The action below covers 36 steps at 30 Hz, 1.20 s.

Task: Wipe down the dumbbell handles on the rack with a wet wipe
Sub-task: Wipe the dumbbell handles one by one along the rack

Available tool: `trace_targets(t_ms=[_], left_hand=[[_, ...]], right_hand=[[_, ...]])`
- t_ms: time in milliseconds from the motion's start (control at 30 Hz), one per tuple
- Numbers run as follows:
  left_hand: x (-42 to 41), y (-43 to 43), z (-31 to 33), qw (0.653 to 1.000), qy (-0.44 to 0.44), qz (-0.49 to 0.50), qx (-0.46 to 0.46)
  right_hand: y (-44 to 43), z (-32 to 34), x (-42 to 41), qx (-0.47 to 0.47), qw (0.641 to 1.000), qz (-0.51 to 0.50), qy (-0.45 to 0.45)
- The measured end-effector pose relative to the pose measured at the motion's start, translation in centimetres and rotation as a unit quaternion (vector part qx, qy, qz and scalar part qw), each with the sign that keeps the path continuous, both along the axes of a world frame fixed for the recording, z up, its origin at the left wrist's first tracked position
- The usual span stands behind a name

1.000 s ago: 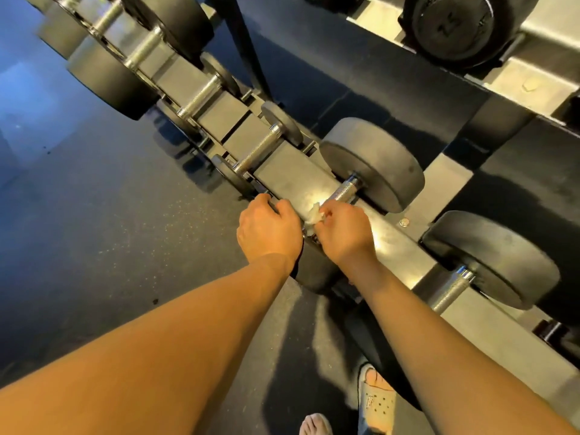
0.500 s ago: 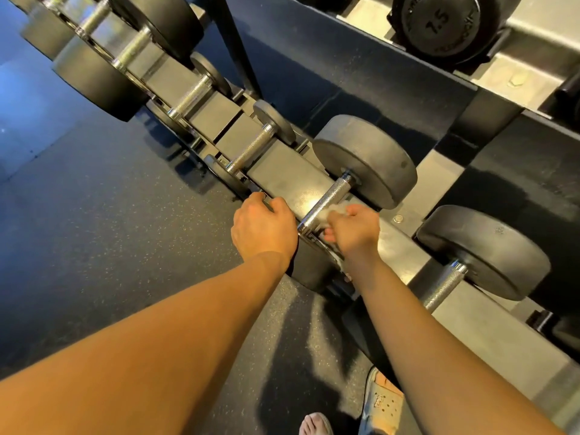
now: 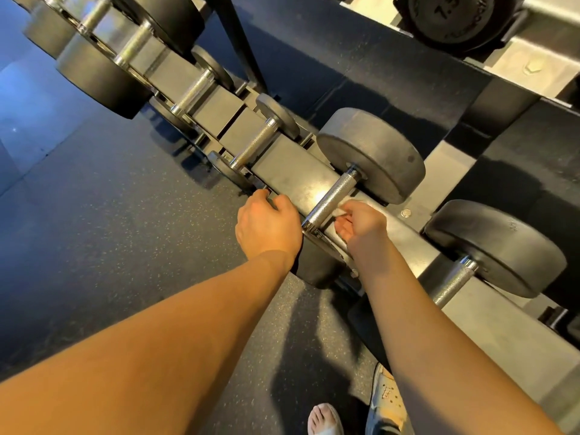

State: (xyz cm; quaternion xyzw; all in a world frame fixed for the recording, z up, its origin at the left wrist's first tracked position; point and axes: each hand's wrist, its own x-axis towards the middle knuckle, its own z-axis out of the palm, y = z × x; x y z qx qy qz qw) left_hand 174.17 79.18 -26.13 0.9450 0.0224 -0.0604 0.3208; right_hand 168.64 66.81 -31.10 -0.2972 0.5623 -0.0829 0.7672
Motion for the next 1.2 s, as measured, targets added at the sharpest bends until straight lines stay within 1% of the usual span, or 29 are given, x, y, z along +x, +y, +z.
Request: trace_targets(t_ms=[33, 67, 100, 167, 200, 233, 267, 333, 367, 400, 433, 467, 567, 667, 700, 733, 800, 833, 867, 900, 933, 1000, 1033, 1100, 1133, 1167, 1200], left_hand=[[0.0, 0.0, 0.1, 1.0, 0.001, -0.001, 0.0], [0.0, 0.0, 0.1, 1.0, 0.002, -0.001, -0.001], [0.0, 0.0, 0.1, 1.0, 0.002, -0.002, -0.002], [-0.1, -0.1, 0.3, 1.0, 0.006, -0.002, -0.004], [-0.2, -0.1, 0.4, 1.0, 0.008, 0.0, -0.006], [-0.3, -0.1, 0.5, 1.0, 0.01, 0.0, -0.008], [-0.4, -0.1, 0.6, 1.0, 0.011, -0.003, -0.01], [-0.4, -0.1, 0.7, 1.0, 0.01, -0.006, -0.008], [-0.3, -0.1, 0.7, 1.0, 0.01, -0.007, -0.004], [-0.3, -0.1, 0.8, 1.0, 0.01, -0.009, -0.002], [-0.3, -0.1, 0.8, 1.0, 0.011, -0.01, -0.003], [-0.3, -0.1, 0.9, 1.0, 0.013, -0.011, -0.003], [-0.4, -0.1, 1.1, 1.0, 0.015, -0.008, 0.002], [-0.4, -0.3, 1.2, 1.0, 0.012, -0.005, 0.0], [-0.5, -0.3, 1.2, 1.0, 0.013, -0.007, 0.0], [-0.5, -0.3, 1.3, 1.0, 0.015, -0.007, 0.001], [-0.5, -0.3, 1.3, 1.0, 0.019, -0.004, 0.002], [-0.5, -0.3, 1.3, 1.0, 0.019, -0.001, 0.003], [-0.5, -0.3, 1.3, 1.0, 0.019, 0.001, 0.006], [-0.5, -0.3, 1.3, 1.0, 0.019, 0.002, 0.011], [-0.5, -0.3, 1.3, 1.0, 0.02, 0.004, 0.013], [-0.5, -0.3, 1.5, 1.0, 0.025, 0.007, 0.013], [-0.6, -0.3, 1.5, 1.0, 0.026, 0.006, 0.013], [-0.5, -0.4, 1.6, 0.999, 0.032, 0.003, 0.012], [-0.5, -0.4, 1.6, 0.999, 0.036, 0.003, 0.008], [-0.4, -0.3, 1.6, 0.999, 0.038, 0.005, 0.006], [-0.4, -0.3, 1.7, 0.999, 0.043, 0.007, 0.005]], right_hand=[[0.5, -0.1, 0.2, -0.024, 0.999, 0.02, 0.012], [1.1, -0.3, 0.2, -0.061, 0.996, 0.064, 0.03], [1.8, -0.3, 0.1, -0.109, 0.984, 0.132, 0.048], [2.4, -0.4, -0.3, -0.192, 0.938, 0.276, 0.079], [2.2, -0.2, -0.4, -0.208, 0.923, 0.312, 0.091], [1.8, 0.1, -0.6, -0.204, 0.923, 0.313, 0.096], [1.2, 0.4, -0.8, -0.186, 0.937, 0.283, 0.085], [0.1, 1.1, -1.3, -0.135, 0.977, 0.165, 0.026], [-0.1, 1.4, -1.5, -0.114, 0.988, 0.106, -0.009], [0.0, 1.6, -1.6, -0.107, 0.991, 0.065, -0.038], [0.4, 1.5, -1.6, -0.119, 0.99, 0.05, -0.049], [1.1, 1.5, -1.5, -0.14, 0.988, 0.058, -0.041], [2.8, 0.2, -1.3, -0.209, 0.966, 0.151, 0.008], [2.6, -0.2, -1.4, -0.282, 0.92, 0.274, 0.006], [2.0, 0.0, -1.4, -0.312, 0.906, 0.286, 0.015], [1.3, 0.4, -1.3, -0.349, 0.897, 0.269, 0.029], [0.1, 2.0, -0.8, -0.407, 0.893, 0.182, 0.055], [0.0, 2.5, -0.4, -0.414, 0.897, 0.144, 0.056], [0.2, 2.8, -0.3, -0.421, 0.895, 0.136, 0.057], [0.9, 2.7, -0.2, -0.444, 0.879, 0.16, 0.065], [1.7, 2.5, -0.3, -0.477, 0.85, 0.211, 0.071], [2.7, 2.3, -0.7, -0.532, 0.772, 0.343, 0.062], [2.4, 2.5, -0.6, -0.551, 0.734, 0.392, 0.058], [0.9, 3.3, 0.3, -0.602, 0.668, 0.435, 0.053], [0.1, 3.7, 1.0, -0.641, 0.626, 0.441, 0.056], [-0.5, 4.0, 1.9, -0.693, 0.567, 0.441, 0.06], [-1.1, 4.2, 3.0, -0.738, 0.499, 0.451, 0.062]])
